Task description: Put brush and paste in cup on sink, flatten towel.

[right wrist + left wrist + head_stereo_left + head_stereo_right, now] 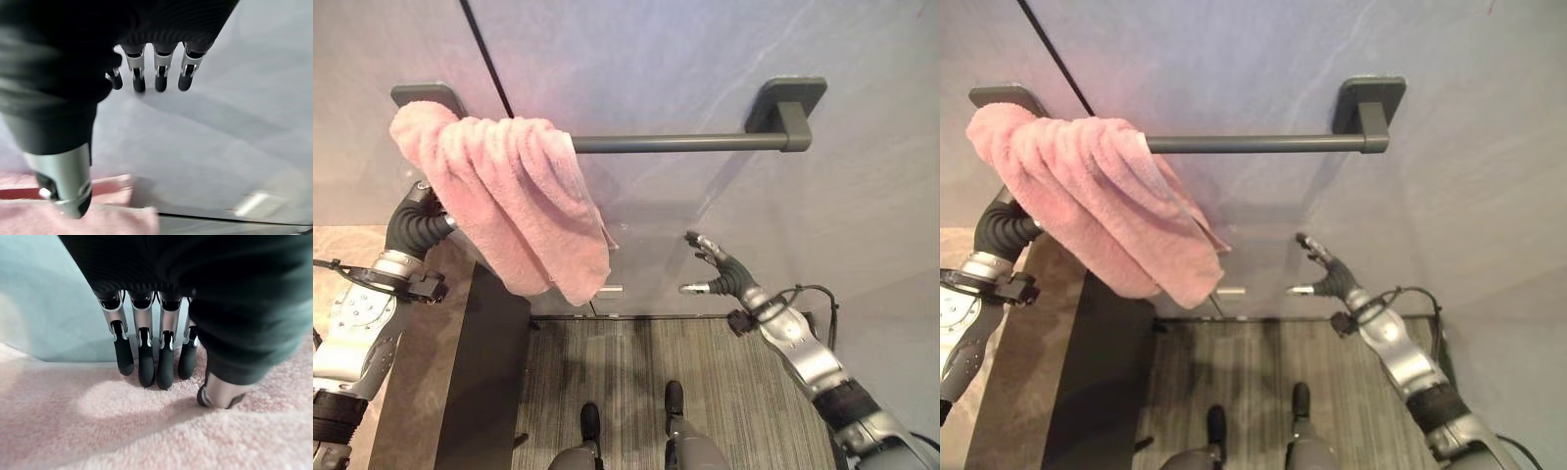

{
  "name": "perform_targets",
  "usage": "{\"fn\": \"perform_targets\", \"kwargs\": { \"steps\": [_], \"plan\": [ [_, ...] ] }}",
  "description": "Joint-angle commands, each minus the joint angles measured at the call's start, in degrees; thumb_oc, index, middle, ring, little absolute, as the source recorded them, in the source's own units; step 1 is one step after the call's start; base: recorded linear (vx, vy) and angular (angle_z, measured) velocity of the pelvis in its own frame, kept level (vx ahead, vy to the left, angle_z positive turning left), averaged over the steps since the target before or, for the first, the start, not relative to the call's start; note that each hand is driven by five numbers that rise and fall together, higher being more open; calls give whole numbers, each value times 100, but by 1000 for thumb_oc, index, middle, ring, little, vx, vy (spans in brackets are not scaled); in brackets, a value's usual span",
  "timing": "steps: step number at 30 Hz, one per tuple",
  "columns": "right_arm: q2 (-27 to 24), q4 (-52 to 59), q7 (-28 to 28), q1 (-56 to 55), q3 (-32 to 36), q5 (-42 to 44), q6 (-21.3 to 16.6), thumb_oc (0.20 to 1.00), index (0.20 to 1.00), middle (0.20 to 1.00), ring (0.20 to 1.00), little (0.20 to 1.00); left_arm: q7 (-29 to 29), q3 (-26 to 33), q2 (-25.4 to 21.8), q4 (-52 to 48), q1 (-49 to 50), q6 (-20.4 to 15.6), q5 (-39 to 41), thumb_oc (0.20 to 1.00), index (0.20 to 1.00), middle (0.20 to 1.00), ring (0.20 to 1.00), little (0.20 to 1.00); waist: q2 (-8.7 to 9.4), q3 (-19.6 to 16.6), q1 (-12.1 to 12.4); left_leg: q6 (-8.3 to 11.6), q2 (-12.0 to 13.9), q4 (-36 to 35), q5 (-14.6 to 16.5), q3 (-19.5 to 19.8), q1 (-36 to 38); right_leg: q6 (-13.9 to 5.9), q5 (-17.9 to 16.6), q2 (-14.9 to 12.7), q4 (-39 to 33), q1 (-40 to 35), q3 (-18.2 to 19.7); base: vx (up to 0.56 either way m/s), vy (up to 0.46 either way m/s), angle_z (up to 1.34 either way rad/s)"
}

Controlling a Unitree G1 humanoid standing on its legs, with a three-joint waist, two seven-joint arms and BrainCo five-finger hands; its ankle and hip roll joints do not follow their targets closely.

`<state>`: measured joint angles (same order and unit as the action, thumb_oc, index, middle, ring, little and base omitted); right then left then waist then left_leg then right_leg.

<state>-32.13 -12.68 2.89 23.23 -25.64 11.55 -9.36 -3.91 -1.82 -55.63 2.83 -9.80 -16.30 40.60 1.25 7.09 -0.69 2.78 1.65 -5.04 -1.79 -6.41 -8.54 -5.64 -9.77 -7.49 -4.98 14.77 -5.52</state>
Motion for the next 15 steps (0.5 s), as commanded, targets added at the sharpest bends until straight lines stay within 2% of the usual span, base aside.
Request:
{"fn": "perform_targets", "kwargs": {
  "steps": [1,9,15],
  "plan": [
    [9,149,-166,355,-38,412,-186,1000,1000,1000,1000,1000,120,-157,-130,75,-743,-266,276,200,200,200,200,200,-16,-159,-27,282,213,4,-392,-13,-405,-571,119,-501,-2,-462,-62,-45,-2,9],
    [99,259,-339,1423,-400,747,-82,1000,1000,1000,1000,1000,309,-195,-231,113,-1016,-266,284,200,200,200,200,200,88,-10,103,301,245,4,-474,27,-587,-534,58,-460,-2,-295,-55,-34,-2,5],
    [254,447,-318,1674,-496,934,-77,1000,1000,1000,1000,1000,375,-128,-124,149,-1009,-230,202,200,200,200,200,200,125,21,143,291,272,4,-467,31,-564,-504,78,-440,-2,-323,-47,-2,0,-1]
  ]
}}
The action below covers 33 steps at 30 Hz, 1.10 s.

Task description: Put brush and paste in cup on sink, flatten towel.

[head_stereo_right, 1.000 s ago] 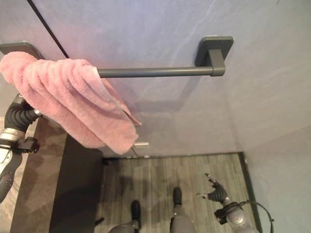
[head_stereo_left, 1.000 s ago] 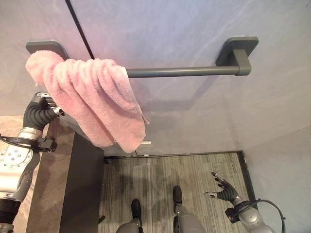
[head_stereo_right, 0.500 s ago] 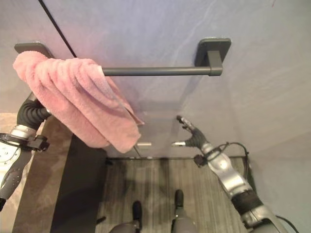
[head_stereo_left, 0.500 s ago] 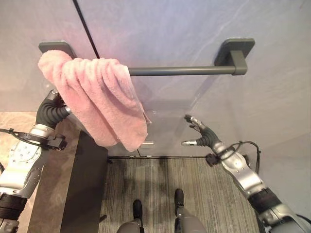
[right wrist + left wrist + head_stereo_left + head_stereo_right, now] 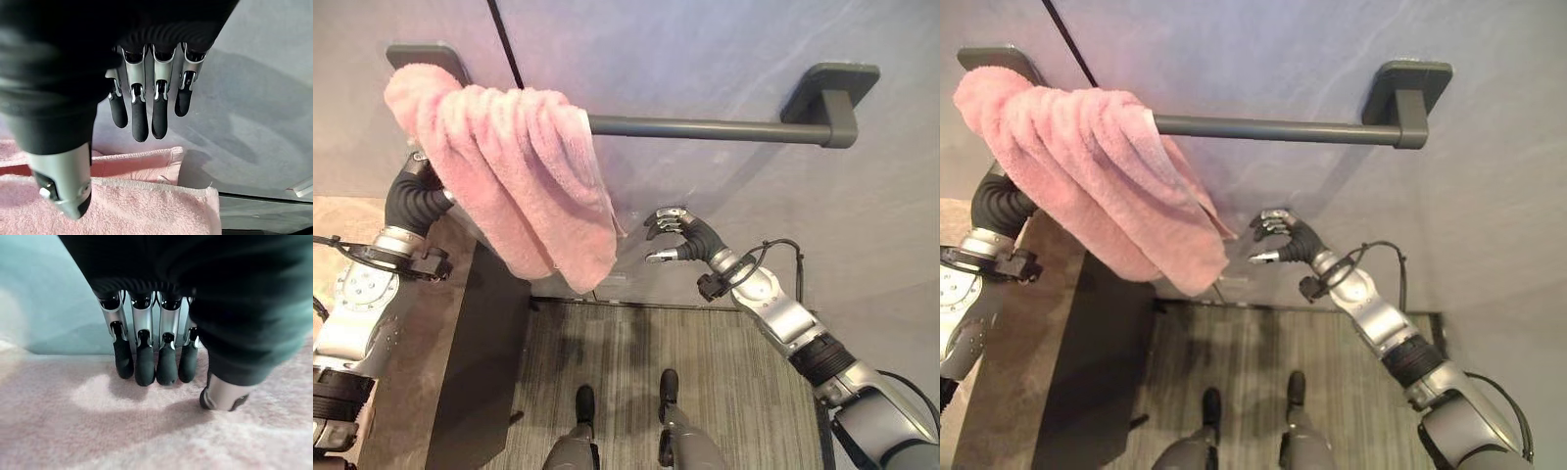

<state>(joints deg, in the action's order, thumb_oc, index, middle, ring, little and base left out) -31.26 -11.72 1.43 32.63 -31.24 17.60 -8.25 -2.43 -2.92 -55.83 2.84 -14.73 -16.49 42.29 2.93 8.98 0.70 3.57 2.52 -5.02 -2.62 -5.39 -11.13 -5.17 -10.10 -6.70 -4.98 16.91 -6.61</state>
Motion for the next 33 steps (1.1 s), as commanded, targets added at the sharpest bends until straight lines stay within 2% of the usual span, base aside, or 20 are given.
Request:
{"fn": "perform_targets", "kwargs": {
  "steps": [1,9,16,27,33],
  "plan": [
    [192,383,-154,736,46,401,-170,1000,1000,1000,1000,1000,222,-6,-75,147,-497,-199,38,200,200,200,200,200,-38,-175,5,209,193,2,-377,-77,-290,-544,122,-516,2,-547,62,0,0,0],
    [383,448,-146,1054,-153,763,-54,1000,1000,1000,1000,1000,250,-47,-48,163,-570,-156,66,200,200,200,200,200,-10,-180,31,196,219,2,-346,-97,-163,-516,173,-510,68,-646,84,0,0,0],
    [512,559,-130,1189,-347,1335,140,1000,1000,1000,1000,1000,242,-107,-21,198,-563,-58,74,200,200,200,200,200,88,-221,72,188,224,2,-322,-95,-76,-514,191,-503,64,-740,56,0,0,0],
    [834,449,-58,1163,-438,1008,340,1000,1000,1000,1000,1000,210,-213,261,295,-471,89,-56,200,200,200,200,200,200,-376,133,62,142,2,-175,-213,208,-562,189,-571,65,-934,124,-5,32,-3],
    [1131,-87,-168,1376,-471,984,416,1000,1000,1000,1000,1000,208,-362,284,317,-671,77,-65,200,200,200,200,200,210,-410,187,34,78,2,-197,-207,148,-586,116,-642,43,-905,113,-38,36,-6]
  ]
}}
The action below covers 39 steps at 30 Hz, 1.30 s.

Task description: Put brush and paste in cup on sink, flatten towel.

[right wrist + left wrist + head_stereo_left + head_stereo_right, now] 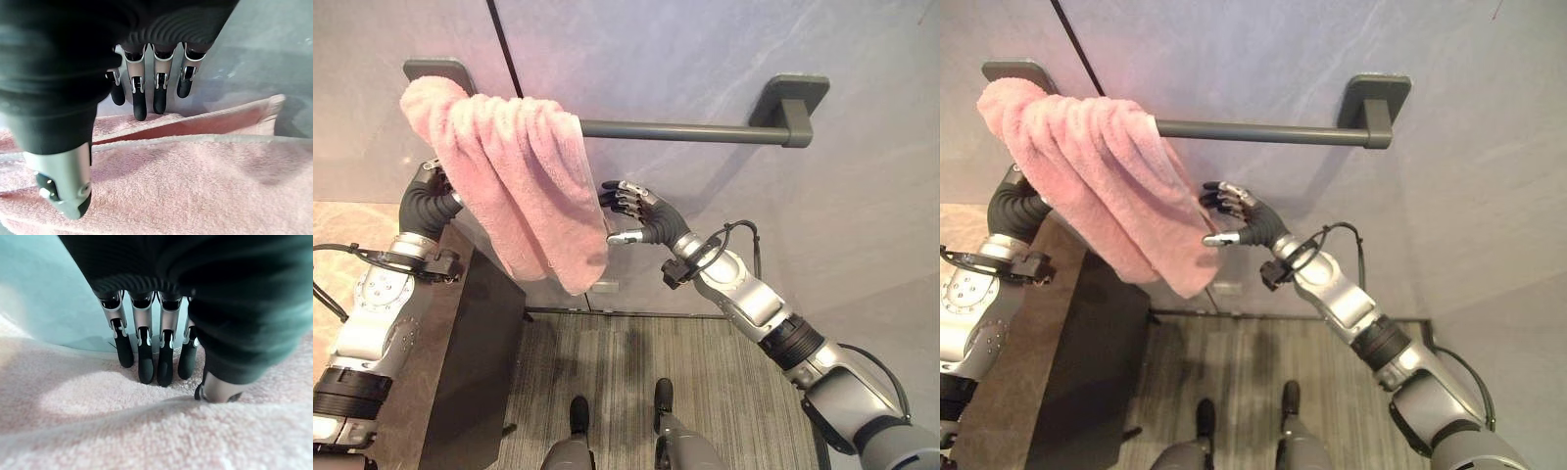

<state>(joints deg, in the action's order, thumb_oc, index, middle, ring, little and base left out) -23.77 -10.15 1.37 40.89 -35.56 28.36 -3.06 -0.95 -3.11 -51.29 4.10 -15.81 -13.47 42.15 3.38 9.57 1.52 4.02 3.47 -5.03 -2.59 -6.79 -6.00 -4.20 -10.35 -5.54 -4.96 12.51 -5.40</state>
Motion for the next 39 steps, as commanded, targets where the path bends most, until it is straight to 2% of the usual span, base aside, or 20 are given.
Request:
{"fn": "perform_targets", "kwargs": {
  "steps": [1,10,11,12,13,14,15,16,17,18,28,39],
  "plan": [
    [384,-250,-162,555,-38,-92,-105,1000,1000,1000,1000,1000,60,-345,-172,192,-567,-226,-51,200,200,200,200,200,167,-471,105,-12,-19,3,-202,-66,-369,-683,140,-758,41,-463,-9,-39,35,0],
    [524,-687,-311,900,-67,-325,-44,1000,1000,1000,1000,1000,135,-556,-203,119,-924,-250,-33,200,200,200,200,200,187,-424,192,-26,-119,3,-261,32,-603,-698,50,-818,29,-318,-75,-9,14,2],
    [537,-726,-311,922,-73,-337,-40,956,956,956,956,956,148,-585,-189,137,-975,-256,-47,200,200,200,200,200,194,-413,201,-26,-129,3,-265,39,-618,-701,45,-823,28,-314,-89,-2,9,15],
    [537,-726,-311,922,-72,-337,-40,956,956,956,956,956,148,-586,-189,138,-977,-256,-47,200,200,200,200,200,194,-412,202,-26,-129,3,-265,39,-618,-701,45,-823,28,-315,-89,5,13,18],
    [556,-729,-313,953,-72,-380,-43,831,831,831,831,831,160,-607,-167,152,-1002,-261,-65,200,200,200,200,200,207,-400,212,-28,-140,3,-272,47,-634,-700,45,-828,25,-321,-94,7,11,12],
    [556,-729,-313,953,-72,-380,-43,784,784,784,784,784,160,-607,-167,152,-1002,-261,-65,200,200,200,200,200,207,-400,212,-28,-140,3,-272,47,-634,-700,45,-828,25,-321,-94,13,18,6],
    [550,-709,-327,975,-62,-411,-56,542,542,542,542,542,164,-613,-156,164,-1025,-268,-64,200,200,200,200,200,218,-398,219,-31,-149,3,-269,57,-642,-703,50,-829,30,-322,-101,0,0,0],
    [550,-709,-327,975,-61,-411,-56,542,542,542,542,542,164,-614,-156,165,-1027,-268,-64,200,200,200,200,200,219,-398,220,-32,-149,3,-269,58,-642,-703,50,-829,30,-322,-102,0,0,0],
    [545,-681,-308,955,-51,-443,-66,272,272,272,272,272,168,-591,-125,165,-980,-265,-79,200,200,200,200,200,231,-408,219,-36,-148,3,-263,68,-642,-705,58,-835,36,-327,-106,0,0,0],
    [525,-649,-305,933,-34,-466,-81,200,200,200,200,200,172,-582,-102,157,-953,-262,-86,200,200,200,200,200,236,-415,216,-38,-150,3,-258,70,-640,-706,63,-837,40,-332,-109,0,0,0],
    [618,-518,-228,501,94,-385,-103,200,200,200,200,200,140,-368,194,140,-434,-184,-156,200,200,200,200,200,184,-528,208,-126,-184,3,-149,1,-405,-709,184,-893,179,-472,-51,15,6,0],
    [627,-515,-198,454,126,-390,-89,200,200,200,200,200,110,-343,217,183,-361,-172,-148,200,200,200,200,200,160,-569,208,-126,-194,3,-137,-14,-349,-712,194,-907,161,-521,-61,4,2,0]
  ]
}}
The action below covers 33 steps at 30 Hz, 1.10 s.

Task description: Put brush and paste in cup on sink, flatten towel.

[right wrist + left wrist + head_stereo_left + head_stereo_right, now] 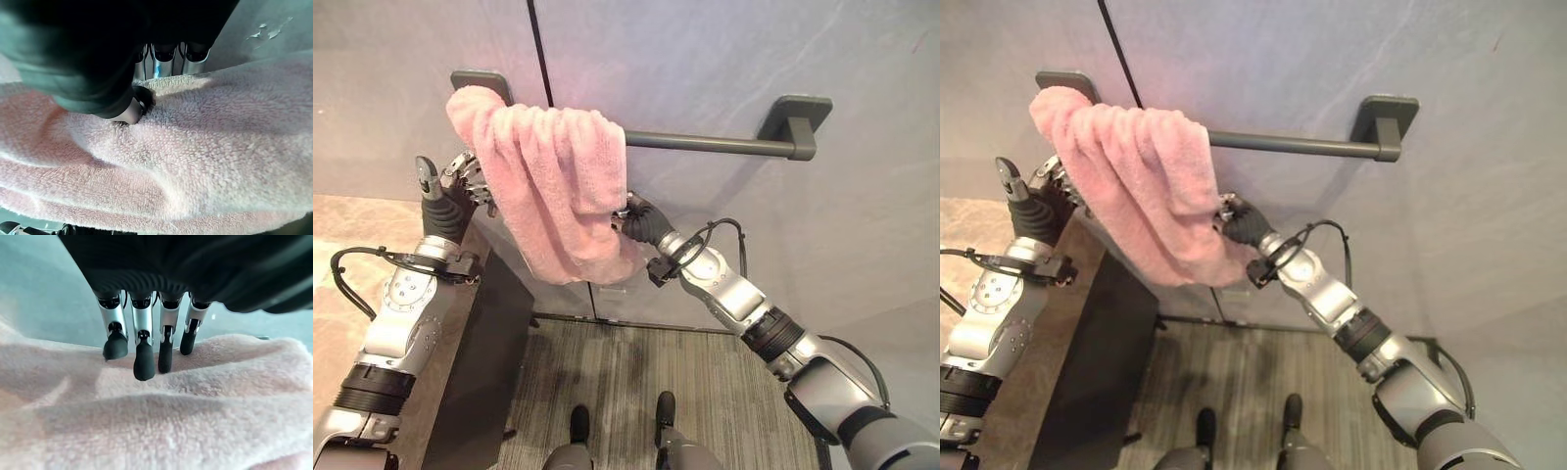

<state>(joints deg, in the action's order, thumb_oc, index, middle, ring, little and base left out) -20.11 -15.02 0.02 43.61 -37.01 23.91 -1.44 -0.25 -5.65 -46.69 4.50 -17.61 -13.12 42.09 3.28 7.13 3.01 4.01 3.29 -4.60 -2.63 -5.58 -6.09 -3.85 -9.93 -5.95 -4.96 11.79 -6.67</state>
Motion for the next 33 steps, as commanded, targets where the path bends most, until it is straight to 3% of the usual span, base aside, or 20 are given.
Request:
{"fn": "perform_targets", "kwargs": {
  "steps": [1,2,3,4,5,10,16,24,33],
  "plan": [
    [199,112,-17,177,262,155,-308,200,200,200,200,200,60,-1,-255,187,-100,-190,-245,645,645,645,645,645,136,-361,50,-136,-205,-40,-136,-137,-368,-746,114,-876,86,-436,41,16,38,0],
    [172,128,-14,171,277,158,-316,200,200,200,200,200,80,51,-315,190,-82,-186,-305,821,821,821,821,821,127,-360,59,-144,-216,-40,-128,-141,-375,-752,111,-888,88,-438,38,16,39,1],
    [172,128,-14,171,277,158,-315,200,200,200,200,200,81,53,-316,188,-79,-185,-306,937,937,937,937,937,127,-360,59,-144,-217,-40,-128,-142,-375,-753,111,-889,88,-438,39,0,0,0],
    [172,128,-14,171,277,158,-315,200,200,200,200,200,81,53,-316,188,-79,-185,-306,937,937,937,937,937,127,-360,59,-144,-217,-40,-128,-142,-375,-753,111,-889,88,-438,39,33,17,2],
    [185,132,12,102,291,130,-298,200,200,200,200,200,143,200,-384,220,13,-212,-371,1000,1000,1000,1000,1000,106,-385,90,-162,-241,-40,-103,-144,-349,-765,111,-911,88,-467,20,45,26,1],
    [157,178,61,4,343,92,-284,200,200,200,200,200,192,738,-465,192,436,-263,-403,1000,1000,1000,1000,1000,69,-429,156,-196,-303,-40,-49,-167,-269,-787,122,-946,59,-565,7,36,19,0],
    [120,224,113,-52,388,55,-267,200,200,200,200,200,153,951,-527,228,685,-255,-415,1000,1000,1000,1000,1000,52,-438,199,-211,-331,-40,-19,-190,-226,-798,132,-971,50,-602,2,28,14,0],
    [121,298,183,-54,329,31,-266,200,200,200,200,200,-3,365,-767,423,273,-136,-513,1000,1000,1000,1000,1000,-6,-392,155,-247,-386,-40,-3,-253,-172,-828,85,-995,57,-620,34,20,7,0],
    [108,379,213,-97,301,52,-260,200,200,200,200,200,23,-324,-594,828,-476,-64,-569,1000,1000,1000,1000,1000,-58,-359,22,-258,-396,-40,9,-331,-219,-850,21,-1001,39,-514,158,7,3,-1]
  ]
}}
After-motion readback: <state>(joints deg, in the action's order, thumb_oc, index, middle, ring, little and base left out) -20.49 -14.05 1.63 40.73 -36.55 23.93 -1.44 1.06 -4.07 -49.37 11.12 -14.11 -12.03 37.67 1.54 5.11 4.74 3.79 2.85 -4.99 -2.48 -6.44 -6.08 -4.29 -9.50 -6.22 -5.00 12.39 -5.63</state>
